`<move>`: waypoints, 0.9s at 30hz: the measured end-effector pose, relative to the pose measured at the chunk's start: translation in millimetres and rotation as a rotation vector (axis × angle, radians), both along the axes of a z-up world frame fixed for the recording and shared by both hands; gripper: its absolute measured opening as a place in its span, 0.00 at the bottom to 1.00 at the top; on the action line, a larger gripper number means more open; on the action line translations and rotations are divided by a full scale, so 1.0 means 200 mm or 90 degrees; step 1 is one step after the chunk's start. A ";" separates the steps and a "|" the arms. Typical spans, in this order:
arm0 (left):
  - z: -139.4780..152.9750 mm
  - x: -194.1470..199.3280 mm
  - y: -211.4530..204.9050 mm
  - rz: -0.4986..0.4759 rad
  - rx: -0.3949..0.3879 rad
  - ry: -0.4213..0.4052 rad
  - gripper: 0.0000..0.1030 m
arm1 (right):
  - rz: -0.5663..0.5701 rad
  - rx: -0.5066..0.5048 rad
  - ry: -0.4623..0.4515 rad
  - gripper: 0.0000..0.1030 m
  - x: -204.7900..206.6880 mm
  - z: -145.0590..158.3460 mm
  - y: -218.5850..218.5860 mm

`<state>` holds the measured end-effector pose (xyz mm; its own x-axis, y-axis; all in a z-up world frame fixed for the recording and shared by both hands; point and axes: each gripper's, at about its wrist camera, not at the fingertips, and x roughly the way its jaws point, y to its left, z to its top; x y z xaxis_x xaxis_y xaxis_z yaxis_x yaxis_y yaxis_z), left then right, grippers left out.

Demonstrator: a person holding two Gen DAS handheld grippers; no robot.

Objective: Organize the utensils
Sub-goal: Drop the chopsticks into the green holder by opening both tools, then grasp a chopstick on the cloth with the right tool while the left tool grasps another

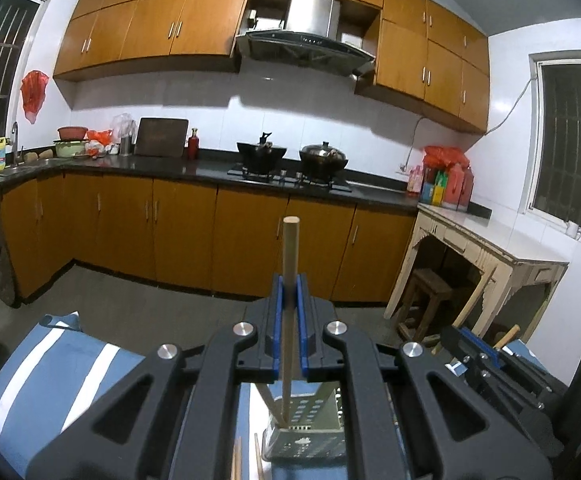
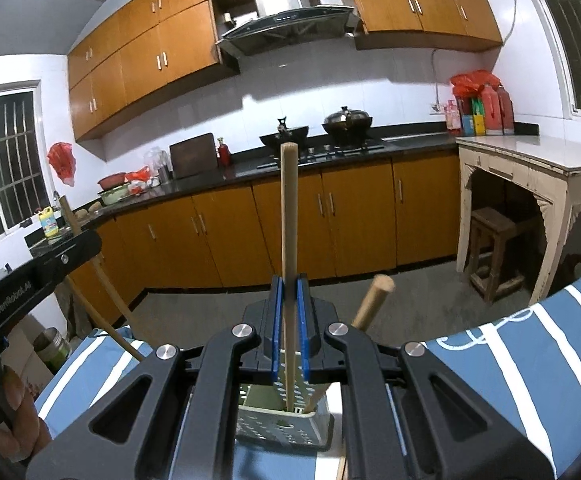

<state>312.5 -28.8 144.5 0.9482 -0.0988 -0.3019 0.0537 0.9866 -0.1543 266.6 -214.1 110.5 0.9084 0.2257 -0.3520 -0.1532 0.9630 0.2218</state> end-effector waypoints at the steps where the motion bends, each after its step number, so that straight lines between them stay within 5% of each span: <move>1: 0.00 0.00 0.01 -0.001 -0.001 0.002 0.13 | 0.000 0.002 0.003 0.09 0.00 0.00 0.00; 3: 0.00 -0.01 0.01 0.002 0.000 0.004 0.26 | -0.004 0.007 0.000 0.21 -0.02 0.02 -0.01; 5: 0.02 -0.04 0.03 0.006 -0.003 0.000 0.35 | -0.007 0.009 -0.016 0.44 -0.06 0.04 -0.02; 17: 0.09 -0.32 0.16 0.024 -0.002 -0.023 0.41 | -0.025 0.002 -0.039 0.45 -0.25 0.14 -0.10; 27: -0.15 -0.57 0.31 0.045 0.017 0.032 0.44 | -0.071 -0.030 0.036 0.45 -0.41 -0.12 -0.28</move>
<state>198.3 32.8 115.1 0.9362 -0.0230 -0.3506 -0.0239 0.9914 -0.1287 184.7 -269.3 86.5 0.9053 0.1068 -0.4111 -0.0335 0.9828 0.1814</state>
